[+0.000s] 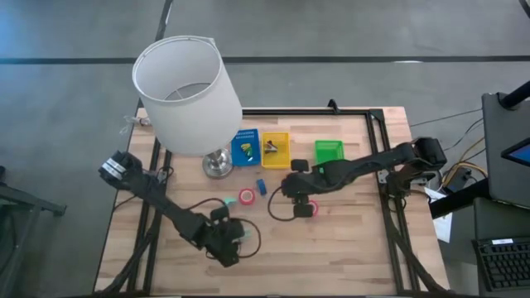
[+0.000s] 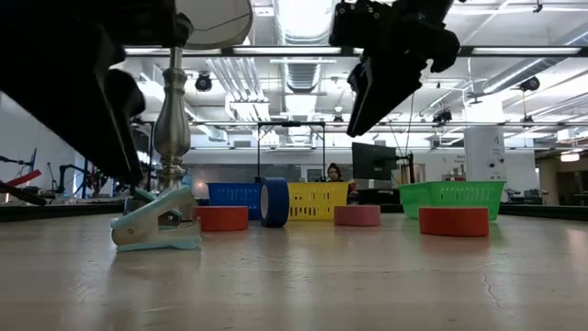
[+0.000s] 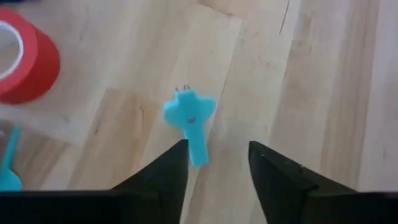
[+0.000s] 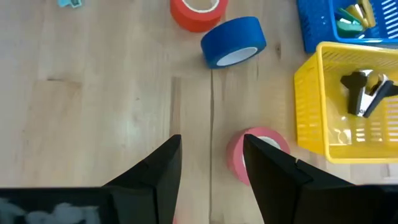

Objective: Pick and place Stapler, Stapler remover, tape
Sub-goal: Put the bottom blue staple remover into the yellow bin

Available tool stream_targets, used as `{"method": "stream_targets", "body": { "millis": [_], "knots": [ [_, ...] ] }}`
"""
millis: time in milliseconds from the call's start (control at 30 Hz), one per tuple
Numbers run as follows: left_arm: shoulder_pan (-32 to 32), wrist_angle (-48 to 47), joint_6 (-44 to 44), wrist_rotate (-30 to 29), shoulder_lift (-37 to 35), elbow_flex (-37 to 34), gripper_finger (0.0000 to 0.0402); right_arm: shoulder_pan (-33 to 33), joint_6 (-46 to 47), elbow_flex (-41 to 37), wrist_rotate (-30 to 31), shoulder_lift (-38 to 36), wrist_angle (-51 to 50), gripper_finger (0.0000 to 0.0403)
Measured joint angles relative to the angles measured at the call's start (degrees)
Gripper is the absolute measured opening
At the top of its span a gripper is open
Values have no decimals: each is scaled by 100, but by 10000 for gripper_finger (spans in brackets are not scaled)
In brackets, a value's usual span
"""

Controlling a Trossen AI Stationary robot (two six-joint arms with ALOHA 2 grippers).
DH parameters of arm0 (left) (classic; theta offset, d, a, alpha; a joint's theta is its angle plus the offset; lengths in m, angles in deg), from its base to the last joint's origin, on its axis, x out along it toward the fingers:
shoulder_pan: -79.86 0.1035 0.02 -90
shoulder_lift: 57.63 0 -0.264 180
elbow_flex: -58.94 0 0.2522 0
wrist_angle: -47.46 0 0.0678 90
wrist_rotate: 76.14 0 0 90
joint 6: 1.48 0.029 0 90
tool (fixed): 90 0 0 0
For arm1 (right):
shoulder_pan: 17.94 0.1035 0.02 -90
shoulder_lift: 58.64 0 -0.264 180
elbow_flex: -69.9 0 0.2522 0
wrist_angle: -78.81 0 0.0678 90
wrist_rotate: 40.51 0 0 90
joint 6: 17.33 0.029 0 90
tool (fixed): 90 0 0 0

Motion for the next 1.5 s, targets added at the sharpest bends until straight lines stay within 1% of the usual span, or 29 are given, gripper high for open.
{"method": "stream_targets", "body": {
  "millis": [167,267,333,533,733,800,867,1033,1067,1133,1200,1233,1400,1467,1500],
  "knots": [
    [-89,589,-385,-406,2,-478,200,-2,0,-392,1,-162,437,169],
    [-89,1239,-468,-478,2,-735,201,0,2,-585,-37,-253,617,169],
    [-89,1459,-473,-478,3,-862,200,0,1,-704,-46,-317,727,169],
    [-86,1643,-730,-543,118,-1103,199,-2,-84,-822,-50,-370,756,169],
    [-78,1867,-759,-672,360,-1100,195,-2,-284,-822,-50,-370,867,169],
    [-76,2009,-694,-690,415,-1096,180,-2,-303,-822,-53,-370,968,169],
    [-71,2051,-665,-729,438,-1096,152,-2,-321,-822,-55,-370,1037,169],
    [-34,2091,-685,-783,437,-1096,47,-2,-588,-822,-71,-370,1231,169],
    [-29,2130,-715,-862,437,-1096,37,-2,-601,-822,-86,-370,1283,169],
    [-25,2241,-702,-1172,415,-1098,38,-2,-607,-829,-171,-370,1464,169],
    [-21,2472,-605,-1514,384,-1096,38,-4,-681,-883,-481,-370,1785,169],
    [-17,2613,-471,-1635,374,-1096,38,-4,-773,-921,-729,-370,1941,169],
    [15,3348,398,-2070,372,-1096,44,-2,-1153,-1182,-2204,-368,2898,169],
    [44,3558,673,-2208,372,-1096,41,0,-1091,-1265,-2462,-368,3224,169],
    [61,3651,815,-2297,372,-1096,41,0,-1030,-1291,-2481,-368,3364,169]
  ]
}}
